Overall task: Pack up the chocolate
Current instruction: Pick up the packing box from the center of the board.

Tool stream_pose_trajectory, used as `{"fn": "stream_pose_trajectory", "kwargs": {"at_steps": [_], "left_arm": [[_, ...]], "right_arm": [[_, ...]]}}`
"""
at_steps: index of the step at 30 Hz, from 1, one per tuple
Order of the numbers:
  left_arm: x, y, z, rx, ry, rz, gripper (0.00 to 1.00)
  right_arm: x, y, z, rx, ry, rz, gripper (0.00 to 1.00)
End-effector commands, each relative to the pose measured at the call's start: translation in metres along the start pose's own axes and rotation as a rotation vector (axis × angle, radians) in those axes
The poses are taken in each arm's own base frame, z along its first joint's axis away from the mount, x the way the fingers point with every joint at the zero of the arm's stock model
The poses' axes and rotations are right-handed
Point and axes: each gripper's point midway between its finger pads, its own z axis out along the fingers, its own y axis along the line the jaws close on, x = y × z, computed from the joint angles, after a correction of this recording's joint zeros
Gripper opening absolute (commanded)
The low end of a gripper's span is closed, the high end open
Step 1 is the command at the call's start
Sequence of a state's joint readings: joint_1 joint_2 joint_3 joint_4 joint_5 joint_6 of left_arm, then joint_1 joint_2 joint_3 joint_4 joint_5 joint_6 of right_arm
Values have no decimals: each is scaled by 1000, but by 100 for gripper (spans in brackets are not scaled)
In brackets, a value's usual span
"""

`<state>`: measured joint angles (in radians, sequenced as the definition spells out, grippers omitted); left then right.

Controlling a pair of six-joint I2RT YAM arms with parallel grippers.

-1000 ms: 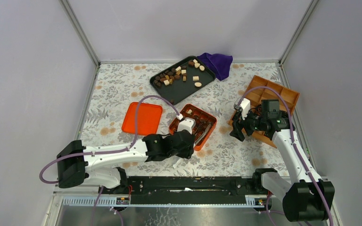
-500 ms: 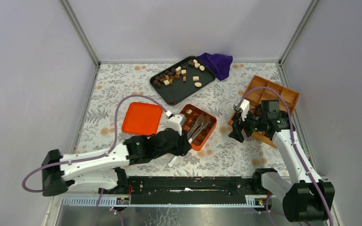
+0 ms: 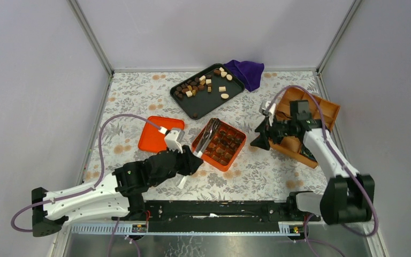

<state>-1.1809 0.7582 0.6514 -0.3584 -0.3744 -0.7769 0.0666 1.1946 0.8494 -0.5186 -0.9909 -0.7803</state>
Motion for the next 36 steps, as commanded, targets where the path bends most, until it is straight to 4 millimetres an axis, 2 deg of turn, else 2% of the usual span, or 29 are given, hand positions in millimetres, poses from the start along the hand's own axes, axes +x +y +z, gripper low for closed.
{"fn": "stream_pose_trajectory", "kwargs": {"at_steps": [1,4,7,11,17,23,26,30,36], "left_arm": [[-25,15,-2,-58,-131,-6,40],[-23,19,-5,-47,-153,-36,40],[-24,14,-9,-8,-166,-97,40],[-12,12,-8,11,-120,-145,39],[10,19,2,11,-70,-118,38],[3,3,8,33,-57,-107,37],[1,-3,6,36,-34,-88,37],[3,3,2,43,-45,-95,37],[-2,13,-12,46,-91,-119,37]], "right_arm": [[-15,-7,19,-59,31,-8,74],[-12,-18,23,-8,100,-17,72],[-8,-30,23,49,138,11,70],[-5,-41,31,87,135,72,69],[11,-60,56,124,220,95,69],[14,-75,81,153,322,100,66],[22,-79,91,179,381,89,63],[39,-85,95,204,466,92,58],[63,-74,100,164,536,73,50]]}}
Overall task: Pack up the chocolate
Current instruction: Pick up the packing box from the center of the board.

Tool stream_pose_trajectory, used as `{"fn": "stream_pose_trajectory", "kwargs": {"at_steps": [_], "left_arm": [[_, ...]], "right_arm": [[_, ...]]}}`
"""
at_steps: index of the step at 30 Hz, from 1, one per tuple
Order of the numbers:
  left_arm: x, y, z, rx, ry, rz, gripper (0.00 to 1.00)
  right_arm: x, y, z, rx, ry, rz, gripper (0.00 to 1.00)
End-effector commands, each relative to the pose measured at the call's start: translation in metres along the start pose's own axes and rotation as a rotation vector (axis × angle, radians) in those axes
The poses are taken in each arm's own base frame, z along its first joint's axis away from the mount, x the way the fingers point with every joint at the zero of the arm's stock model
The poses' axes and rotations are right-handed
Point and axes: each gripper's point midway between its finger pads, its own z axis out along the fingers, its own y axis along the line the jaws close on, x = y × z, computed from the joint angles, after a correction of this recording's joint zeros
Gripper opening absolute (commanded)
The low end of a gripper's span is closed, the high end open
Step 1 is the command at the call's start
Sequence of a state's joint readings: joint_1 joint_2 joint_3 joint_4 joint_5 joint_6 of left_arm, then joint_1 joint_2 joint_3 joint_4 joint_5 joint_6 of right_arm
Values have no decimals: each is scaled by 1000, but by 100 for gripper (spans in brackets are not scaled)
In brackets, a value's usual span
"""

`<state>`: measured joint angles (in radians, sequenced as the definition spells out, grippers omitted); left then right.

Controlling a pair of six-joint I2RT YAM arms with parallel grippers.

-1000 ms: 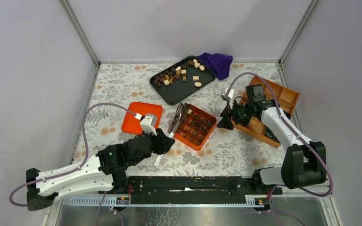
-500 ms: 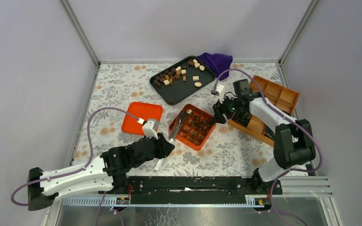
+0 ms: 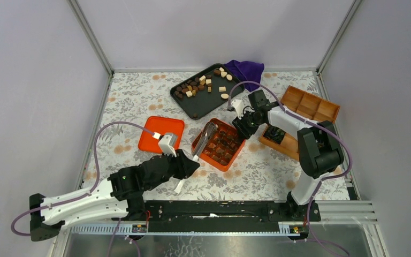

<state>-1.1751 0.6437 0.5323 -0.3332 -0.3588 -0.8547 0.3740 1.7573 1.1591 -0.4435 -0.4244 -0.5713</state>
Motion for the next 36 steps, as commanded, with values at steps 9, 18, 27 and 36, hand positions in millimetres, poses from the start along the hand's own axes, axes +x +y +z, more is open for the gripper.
{"fn": "stream_pose_trajectory", "kwargs": {"at_steps": [9,18,27,36], "left_arm": [[-26,2,-19,15,-103,-35,37],[-29,3,-27,5,-101,-43,35],[-44,-2,-30,12,-148,-18,35],[-59,-16,-34,75,-208,18,35]], "right_arm": [[-14,-2,-15,90,-38,-147,15],[-52,-2,-68,207,-185,-319,4],[-93,-6,-142,408,-303,-547,0],[-100,-17,-169,553,-288,-615,0]]}}
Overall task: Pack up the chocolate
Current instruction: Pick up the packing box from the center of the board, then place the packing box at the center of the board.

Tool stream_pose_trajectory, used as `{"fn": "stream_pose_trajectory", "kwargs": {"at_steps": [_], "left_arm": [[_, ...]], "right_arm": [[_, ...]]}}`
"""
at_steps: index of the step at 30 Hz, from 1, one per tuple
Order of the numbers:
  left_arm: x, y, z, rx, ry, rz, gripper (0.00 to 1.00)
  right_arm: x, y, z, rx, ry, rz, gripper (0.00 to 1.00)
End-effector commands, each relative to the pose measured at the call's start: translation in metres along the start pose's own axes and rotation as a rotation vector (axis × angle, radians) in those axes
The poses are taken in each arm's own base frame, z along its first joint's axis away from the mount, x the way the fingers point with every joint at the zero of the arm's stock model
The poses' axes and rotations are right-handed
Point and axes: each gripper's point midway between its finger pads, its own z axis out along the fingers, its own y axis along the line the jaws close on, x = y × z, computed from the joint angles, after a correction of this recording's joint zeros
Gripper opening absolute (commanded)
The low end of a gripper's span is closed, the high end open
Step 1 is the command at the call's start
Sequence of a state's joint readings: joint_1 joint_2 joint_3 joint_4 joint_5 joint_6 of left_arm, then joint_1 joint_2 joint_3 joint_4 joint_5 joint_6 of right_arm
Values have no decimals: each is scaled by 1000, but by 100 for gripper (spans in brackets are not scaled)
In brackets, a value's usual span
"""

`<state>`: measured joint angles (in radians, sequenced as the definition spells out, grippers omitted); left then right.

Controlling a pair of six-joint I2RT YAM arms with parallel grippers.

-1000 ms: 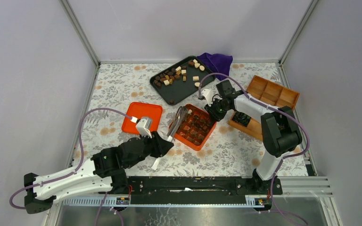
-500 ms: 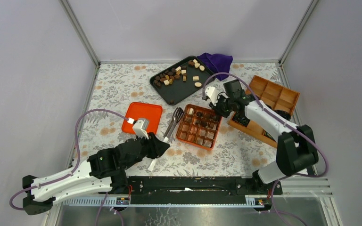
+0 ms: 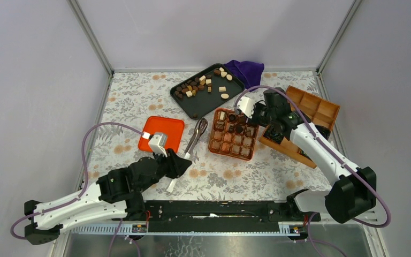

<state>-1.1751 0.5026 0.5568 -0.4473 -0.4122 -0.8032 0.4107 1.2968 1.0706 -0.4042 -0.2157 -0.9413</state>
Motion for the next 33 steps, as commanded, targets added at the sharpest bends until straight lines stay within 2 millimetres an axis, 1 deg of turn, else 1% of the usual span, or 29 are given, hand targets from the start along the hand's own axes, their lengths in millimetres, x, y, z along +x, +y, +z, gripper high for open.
{"fn": "stream_pose_trajectory", "kwargs": {"at_steps": [1,8,10,15,17,19,21,24,28,30,33], "left_arm": [[-41,-23,-5,75,-141,-14,35],[-39,-29,-2,112,-143,11,35],[-39,-33,0,134,-149,27,35],[-42,-34,3,136,-176,33,35],[-45,-35,4,134,-185,33,35],[-46,-36,5,135,-191,34,35],[-47,-36,7,129,-194,31,35],[-47,-37,9,122,-189,20,35],[-44,-36,13,99,-176,1,35],[-47,-35,14,78,-173,3,35],[-52,-37,16,51,-172,-2,35]], "right_arm": [[-37,-45,-27,188,-84,-91,0],[-44,-56,-40,273,-76,-113,0],[-47,-58,-46,299,-74,-115,0],[-52,-61,-60,344,-80,-118,0],[-49,-63,-66,368,-65,-114,0],[-49,-61,-69,365,-69,-102,0],[-50,-55,-71,342,-80,-65,0],[-49,-30,-61,232,-118,-4,0],[-29,8,-36,72,-110,92,0],[-18,20,-26,5,-117,166,0],[0,31,-11,-65,-106,260,0]]}}
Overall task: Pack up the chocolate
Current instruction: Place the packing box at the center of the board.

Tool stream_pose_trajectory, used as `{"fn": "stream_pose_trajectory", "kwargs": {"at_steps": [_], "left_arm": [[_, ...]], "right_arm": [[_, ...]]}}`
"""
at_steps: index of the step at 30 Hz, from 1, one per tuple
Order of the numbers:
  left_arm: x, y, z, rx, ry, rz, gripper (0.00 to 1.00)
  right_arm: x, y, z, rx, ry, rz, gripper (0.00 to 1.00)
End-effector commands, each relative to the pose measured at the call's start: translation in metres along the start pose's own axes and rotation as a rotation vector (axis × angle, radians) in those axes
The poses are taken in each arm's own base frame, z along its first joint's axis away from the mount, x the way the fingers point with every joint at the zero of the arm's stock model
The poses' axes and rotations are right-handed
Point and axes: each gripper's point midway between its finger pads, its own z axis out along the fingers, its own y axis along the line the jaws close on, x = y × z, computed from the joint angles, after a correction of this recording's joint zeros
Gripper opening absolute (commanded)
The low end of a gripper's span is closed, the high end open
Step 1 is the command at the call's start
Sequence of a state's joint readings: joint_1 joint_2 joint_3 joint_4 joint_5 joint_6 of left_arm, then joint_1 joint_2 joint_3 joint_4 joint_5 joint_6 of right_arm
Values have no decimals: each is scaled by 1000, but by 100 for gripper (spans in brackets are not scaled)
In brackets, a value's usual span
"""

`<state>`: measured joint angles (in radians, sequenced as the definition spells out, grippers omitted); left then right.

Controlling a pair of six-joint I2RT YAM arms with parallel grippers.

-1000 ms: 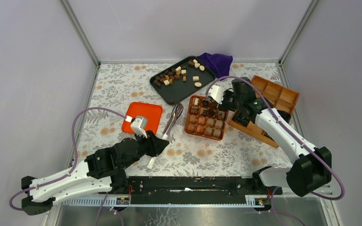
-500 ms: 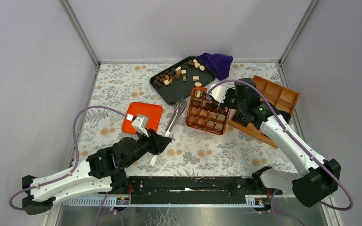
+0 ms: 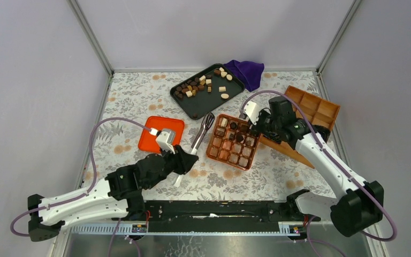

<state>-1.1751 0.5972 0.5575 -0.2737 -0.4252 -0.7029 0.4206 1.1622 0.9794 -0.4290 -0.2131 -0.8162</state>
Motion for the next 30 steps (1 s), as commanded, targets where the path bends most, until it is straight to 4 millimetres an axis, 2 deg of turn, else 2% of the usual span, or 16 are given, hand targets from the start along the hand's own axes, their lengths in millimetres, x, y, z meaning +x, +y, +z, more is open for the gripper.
{"fn": "stream_pose_trajectory", "kwargs": {"at_steps": [1,5,9,16,23,27,30], "left_arm": [[-41,-17,2,-2,-114,-76,35],[-40,-20,10,-22,-109,-111,35],[-31,-22,18,-38,-74,-144,35],[-21,-16,27,-101,-19,-139,35],[-40,10,35,-181,-13,-115,36],[-46,22,42,-171,2,-111,36],[-47,26,50,-164,33,-90,36]], "right_arm": [[2,10,17,-99,-78,177,0],[21,31,38,-198,-35,251,0],[33,54,51,-289,-13,295,2],[41,66,62,-352,20,340,9],[41,65,70,-342,51,452,12],[32,68,70,-360,53,515,31],[25,69,60,-388,56,507,52]]}}
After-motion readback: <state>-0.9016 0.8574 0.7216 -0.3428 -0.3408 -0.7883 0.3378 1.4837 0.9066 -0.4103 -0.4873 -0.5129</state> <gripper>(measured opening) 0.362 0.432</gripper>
